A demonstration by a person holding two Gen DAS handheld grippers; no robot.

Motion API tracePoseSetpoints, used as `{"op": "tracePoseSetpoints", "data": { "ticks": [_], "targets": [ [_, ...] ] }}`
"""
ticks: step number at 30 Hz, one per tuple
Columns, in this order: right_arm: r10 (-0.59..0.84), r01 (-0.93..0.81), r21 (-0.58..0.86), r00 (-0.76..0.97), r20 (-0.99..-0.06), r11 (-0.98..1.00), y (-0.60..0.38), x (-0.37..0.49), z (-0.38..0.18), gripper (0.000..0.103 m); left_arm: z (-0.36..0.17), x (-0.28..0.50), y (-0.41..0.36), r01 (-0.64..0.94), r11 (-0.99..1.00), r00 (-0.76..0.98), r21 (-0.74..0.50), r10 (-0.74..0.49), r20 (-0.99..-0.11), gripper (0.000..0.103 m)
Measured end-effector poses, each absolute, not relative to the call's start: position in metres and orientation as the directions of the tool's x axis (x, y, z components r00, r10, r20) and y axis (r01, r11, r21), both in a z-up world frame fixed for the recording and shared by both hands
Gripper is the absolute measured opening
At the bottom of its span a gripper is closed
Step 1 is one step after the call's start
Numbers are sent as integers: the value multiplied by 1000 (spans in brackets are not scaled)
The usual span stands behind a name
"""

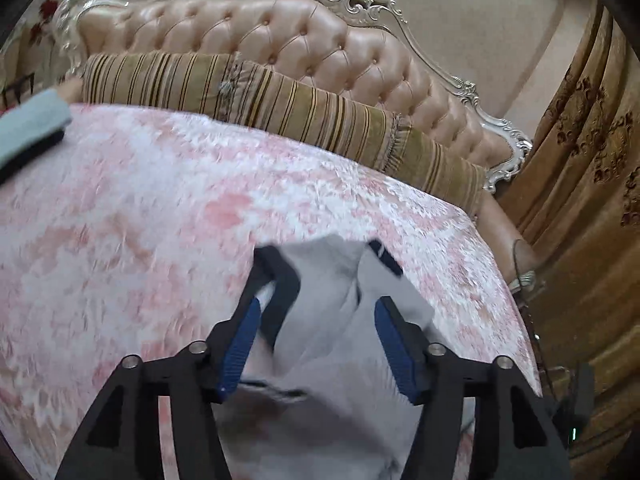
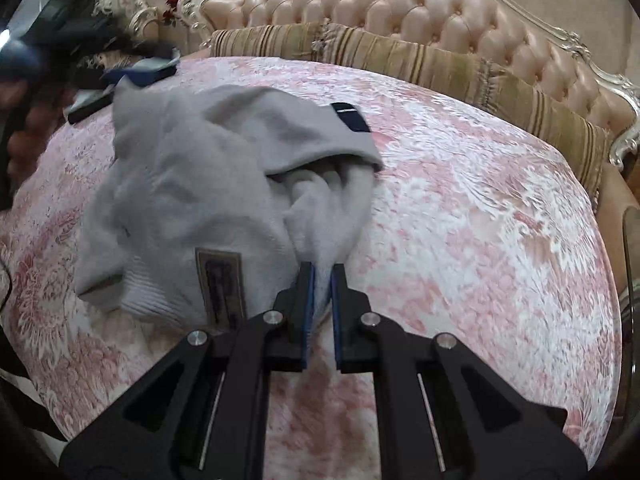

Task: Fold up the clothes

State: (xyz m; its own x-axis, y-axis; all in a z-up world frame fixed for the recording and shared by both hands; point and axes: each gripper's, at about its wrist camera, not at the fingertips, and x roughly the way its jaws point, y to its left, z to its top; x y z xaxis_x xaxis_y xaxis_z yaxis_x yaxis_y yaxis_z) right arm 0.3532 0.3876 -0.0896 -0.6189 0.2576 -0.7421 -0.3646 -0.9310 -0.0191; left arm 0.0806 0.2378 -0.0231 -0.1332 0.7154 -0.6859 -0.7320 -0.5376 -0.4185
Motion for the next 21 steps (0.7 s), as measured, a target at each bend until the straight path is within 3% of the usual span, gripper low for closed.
{"op": "tracePoseSetpoints", "data": {
  "ticks": [2, 5, 7, 11, 14, 15, 17, 18, 19, 21],
  "targets": [
    [262, -370, -16, -625, -735, -929, 386, 361, -85, 8, -26, 88, 219, -714, -524, -107, -464, 736, -668, 63],
    [265, -362, -25, -631, -729, -932, 378, 373, -79, 7, -26, 98, 209, -718, -544, -143, -434, 726, -673, 76],
    [277, -368, -34, -630, -726, -929, 375, 377, -75, 7, -29, 96, 204, -695, -588, -194, -415, 708, -679, 76],
    [306, -404, -30, -641, -704, -914, 380, 393, -60, 7, -37, 85, 174, -593, -599, -181, -538, 751, -635, 76],
    [295, -389, -22, -661, -689, -921, 374, 388, -58, 10, -41, 84, 163, -569, -606, -179, -556, 751, -635, 76],
    [292, -384, -19, -668, -684, -923, 372, 386, -57, 19, -42, 85, 163, -575, -608, -179, -548, 746, -641, 76],
    [285, -373, -14, -682, -674, -928, 369, 383, -55, 52, -45, 84, 164, -582, -604, -169, -545, 745, -646, 76],
    [281, -368, -12, -689, -668, -930, 367, 381, -55, 73, -48, 80, 166, -571, -588, -144, -572, 758, -636, 76],
    [277, -363, -9, -695, -663, -932, 365, 379, -54, 78, -53, 76, 168, -560, -572, -117, -599, 770, -627, 76],
    [271, -353, -5, -707, -653, -935, 362, 376, -52, 78, -62, 66, 178, -546, -544, -67, -637, 786, -614, 76]
  ]
}}
